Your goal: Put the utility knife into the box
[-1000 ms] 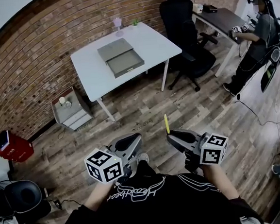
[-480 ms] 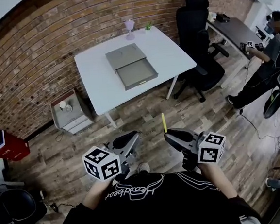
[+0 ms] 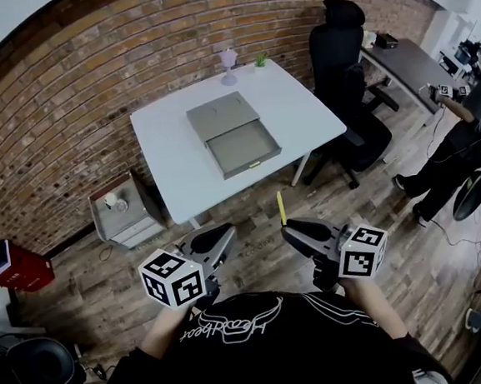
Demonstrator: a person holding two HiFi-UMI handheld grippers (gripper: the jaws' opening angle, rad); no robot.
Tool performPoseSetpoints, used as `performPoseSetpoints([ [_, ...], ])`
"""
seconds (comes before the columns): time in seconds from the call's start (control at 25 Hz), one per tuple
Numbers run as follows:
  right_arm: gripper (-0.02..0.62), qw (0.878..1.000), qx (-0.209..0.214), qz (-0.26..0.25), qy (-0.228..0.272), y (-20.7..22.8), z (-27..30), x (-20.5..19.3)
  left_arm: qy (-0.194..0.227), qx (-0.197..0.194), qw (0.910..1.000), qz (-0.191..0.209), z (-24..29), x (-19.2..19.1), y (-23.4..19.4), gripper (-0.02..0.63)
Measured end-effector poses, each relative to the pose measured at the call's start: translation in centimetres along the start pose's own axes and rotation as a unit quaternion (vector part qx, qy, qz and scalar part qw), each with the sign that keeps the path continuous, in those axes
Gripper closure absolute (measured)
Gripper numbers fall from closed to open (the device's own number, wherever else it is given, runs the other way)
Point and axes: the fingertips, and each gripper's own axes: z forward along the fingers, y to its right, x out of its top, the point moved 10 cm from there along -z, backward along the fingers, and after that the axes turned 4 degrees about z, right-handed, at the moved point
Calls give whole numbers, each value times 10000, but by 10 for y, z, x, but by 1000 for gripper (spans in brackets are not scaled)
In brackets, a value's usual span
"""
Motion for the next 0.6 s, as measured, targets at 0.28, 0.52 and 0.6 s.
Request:
performPoseSetpoints([
  [0.28,529,9999,-76,104,-37,11,5,0,-47,-23,9999,-101,8,0,-12,565],
  [0.52,529,9999,-45,96,-68,25,14,7,-44,54,9999,-148,17,2,-22,565],
  [0.6,529,9999,-11,121,-105,32,19,13,-32,93,9998,-150,20,6,-25,565],
])
